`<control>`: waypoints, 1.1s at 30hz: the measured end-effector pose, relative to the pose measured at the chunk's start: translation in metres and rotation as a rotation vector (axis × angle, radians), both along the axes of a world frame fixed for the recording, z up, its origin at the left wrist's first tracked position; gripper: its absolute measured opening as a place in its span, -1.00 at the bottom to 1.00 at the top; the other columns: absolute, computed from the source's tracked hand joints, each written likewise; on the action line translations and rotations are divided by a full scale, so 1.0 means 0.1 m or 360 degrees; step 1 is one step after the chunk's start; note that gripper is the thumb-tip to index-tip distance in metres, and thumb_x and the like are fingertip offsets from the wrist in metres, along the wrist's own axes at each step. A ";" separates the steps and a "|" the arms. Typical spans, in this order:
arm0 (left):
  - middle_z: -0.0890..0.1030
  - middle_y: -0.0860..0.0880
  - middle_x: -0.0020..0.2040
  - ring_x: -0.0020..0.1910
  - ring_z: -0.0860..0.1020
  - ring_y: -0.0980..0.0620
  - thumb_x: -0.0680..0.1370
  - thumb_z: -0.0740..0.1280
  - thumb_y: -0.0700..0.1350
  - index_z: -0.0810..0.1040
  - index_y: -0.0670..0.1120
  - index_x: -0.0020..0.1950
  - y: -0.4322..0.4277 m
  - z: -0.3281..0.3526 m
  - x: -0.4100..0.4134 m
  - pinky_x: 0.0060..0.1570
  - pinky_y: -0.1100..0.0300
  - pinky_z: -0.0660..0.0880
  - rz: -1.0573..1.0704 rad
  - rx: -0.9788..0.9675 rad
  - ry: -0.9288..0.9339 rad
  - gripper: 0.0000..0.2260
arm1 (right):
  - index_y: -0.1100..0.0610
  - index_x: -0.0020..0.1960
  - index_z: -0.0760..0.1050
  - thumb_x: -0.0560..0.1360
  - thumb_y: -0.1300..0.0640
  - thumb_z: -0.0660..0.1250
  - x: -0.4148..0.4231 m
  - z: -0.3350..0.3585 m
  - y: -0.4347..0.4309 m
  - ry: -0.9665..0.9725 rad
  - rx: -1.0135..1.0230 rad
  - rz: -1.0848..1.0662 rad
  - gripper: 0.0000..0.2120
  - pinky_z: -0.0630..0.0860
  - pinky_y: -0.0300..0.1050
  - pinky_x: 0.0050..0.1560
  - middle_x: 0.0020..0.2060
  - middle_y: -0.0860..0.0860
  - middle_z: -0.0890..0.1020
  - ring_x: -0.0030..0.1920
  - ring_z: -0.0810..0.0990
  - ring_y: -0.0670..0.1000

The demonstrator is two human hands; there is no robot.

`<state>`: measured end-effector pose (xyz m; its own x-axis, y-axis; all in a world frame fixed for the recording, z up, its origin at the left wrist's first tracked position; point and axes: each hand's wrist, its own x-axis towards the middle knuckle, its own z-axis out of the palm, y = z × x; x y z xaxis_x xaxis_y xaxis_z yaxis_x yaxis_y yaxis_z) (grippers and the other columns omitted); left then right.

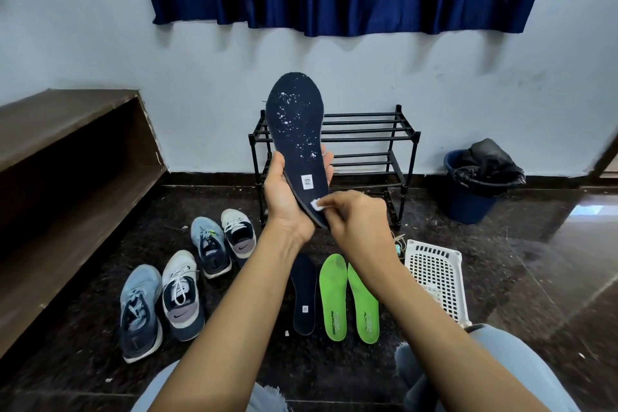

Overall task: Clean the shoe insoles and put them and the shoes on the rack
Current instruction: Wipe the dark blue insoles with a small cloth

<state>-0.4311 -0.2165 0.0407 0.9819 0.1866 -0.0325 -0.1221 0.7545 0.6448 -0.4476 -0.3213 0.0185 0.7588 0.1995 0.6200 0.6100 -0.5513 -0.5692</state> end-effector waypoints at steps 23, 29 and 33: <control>0.57 -0.07 -0.13 0.10 0.62 -0.08 0.59 -0.08 0.35 0.54 -0.11 0.04 0.14 0.04 0.00 0.13 -0.02 0.53 -0.0132 -0.0180 -0.0061 -0.38 | 0.17 -0.15 0.65 0.37 0.30 0.32 -0.04 -0.02 0.05 -0.0301 -0.0119 0.0000 -0.86 0.36 -0.27 -0.11 -0.25 0.05 0.65 -0.22 0.58 0.10; 0.53 -0.07 -0.19 -0.04 0.64 -0.05 0.63 0.00 0.24 0.50 -0.14 -0.03 -0.02 0.09 -0.04 0.15 0.03 0.51 -0.0140 0.0047 0.0050 -0.50 | 0.20 -0.17 0.64 0.37 0.32 0.34 0.02 0.03 0.05 -0.0367 -0.0031 -0.0133 -0.88 0.38 -0.21 -0.13 -0.27 0.09 0.64 -0.22 0.57 0.14; 0.57 -0.09 -0.18 -0.17 0.62 -0.01 0.64 0.01 0.16 0.56 -0.16 -0.07 -0.12 0.01 -0.06 -0.10 0.19 0.58 -0.0232 0.0197 0.0087 -0.52 | 0.21 -0.16 0.64 0.36 0.34 0.34 0.08 0.11 0.05 -0.0411 0.0030 -0.0165 -0.86 0.41 -0.19 -0.05 -0.26 0.09 0.64 -0.14 0.59 0.14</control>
